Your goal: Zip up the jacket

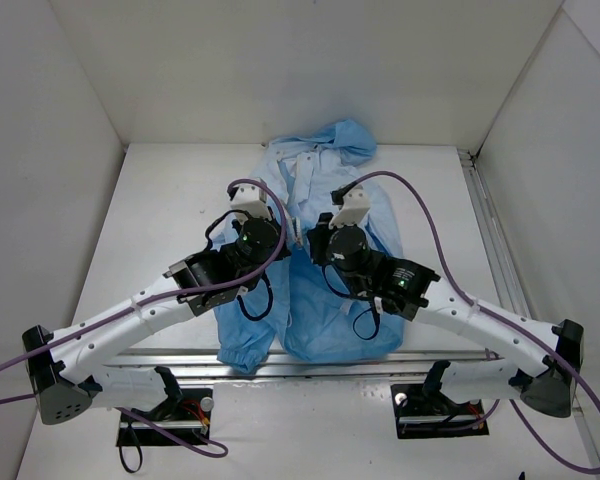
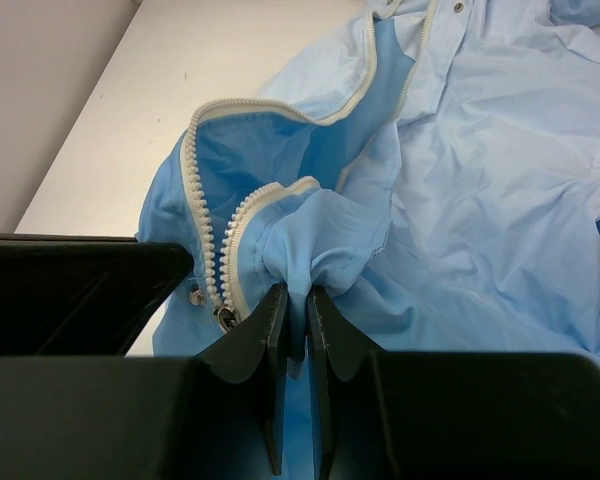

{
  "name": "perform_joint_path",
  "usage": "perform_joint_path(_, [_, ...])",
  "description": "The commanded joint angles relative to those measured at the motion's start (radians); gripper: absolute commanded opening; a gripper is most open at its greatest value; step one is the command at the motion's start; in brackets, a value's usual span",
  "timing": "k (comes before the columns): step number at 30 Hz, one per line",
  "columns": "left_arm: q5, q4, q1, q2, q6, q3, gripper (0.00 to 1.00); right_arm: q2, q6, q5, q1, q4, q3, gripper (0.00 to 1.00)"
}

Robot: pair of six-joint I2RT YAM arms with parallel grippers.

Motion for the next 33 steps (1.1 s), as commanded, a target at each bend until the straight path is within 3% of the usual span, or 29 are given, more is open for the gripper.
perform_joint_path(1, [-0.014,0.045,-0.009,-0.003,0.026,0.051,0.0,0.0,0.009,0.024,0.017,0.039,0.079,0.0])
perform_joint_path(16, [-0.062,0.086,-0.018,-0.029,0.046,0.031,0.0,0.086,0.053,0.036,0.028,-0.102,0.157,0.0])
perform_joint_path(33, [-0.135,0.036,-0.037,-0.004,0.023,0.055,0.0,0.046,0.089,0.064,0.015,-0.126,0.151,0.0])
